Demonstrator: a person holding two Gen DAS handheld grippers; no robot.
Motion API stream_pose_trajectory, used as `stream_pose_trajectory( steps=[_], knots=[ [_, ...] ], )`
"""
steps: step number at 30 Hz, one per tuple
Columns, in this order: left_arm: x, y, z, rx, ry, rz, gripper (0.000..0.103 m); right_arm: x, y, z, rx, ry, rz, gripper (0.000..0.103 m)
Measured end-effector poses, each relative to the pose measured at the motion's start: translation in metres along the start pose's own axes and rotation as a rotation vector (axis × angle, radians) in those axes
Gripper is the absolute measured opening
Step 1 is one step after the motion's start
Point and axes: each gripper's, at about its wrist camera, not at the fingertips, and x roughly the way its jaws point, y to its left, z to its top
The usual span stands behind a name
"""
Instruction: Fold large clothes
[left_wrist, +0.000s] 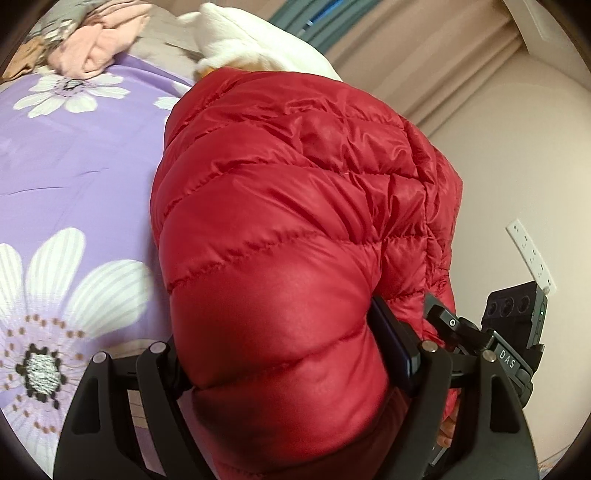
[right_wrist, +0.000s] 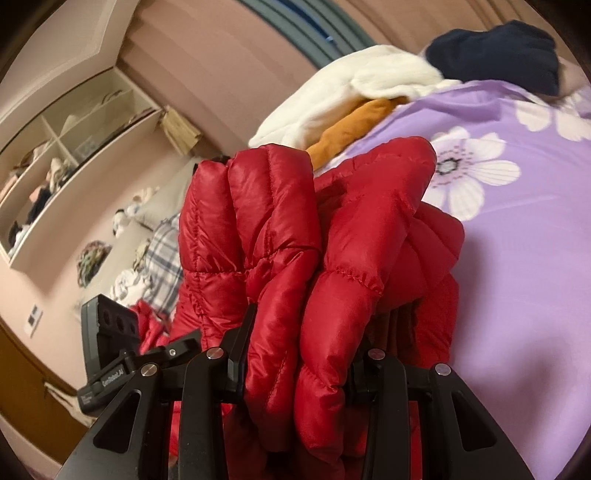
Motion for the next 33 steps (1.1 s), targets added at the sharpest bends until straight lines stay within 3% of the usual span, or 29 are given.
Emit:
stream_pose_trajectory(
  steps=[19, 33],
  knots=[
    [-0.034, 0.047, 0.024, -0.069, -0.074, 0.057, 0.081, 0.074, 0.042, 0.014, -0.075, 0.058, 0.046, 0.039],
    [-0.025, 0.061, 0.024, -0.091, -0.055, 0.101, 0.081, 0.104, 0.033, 0.011, -0.051, 0.089, 0.029, 0.039]
  ],
)
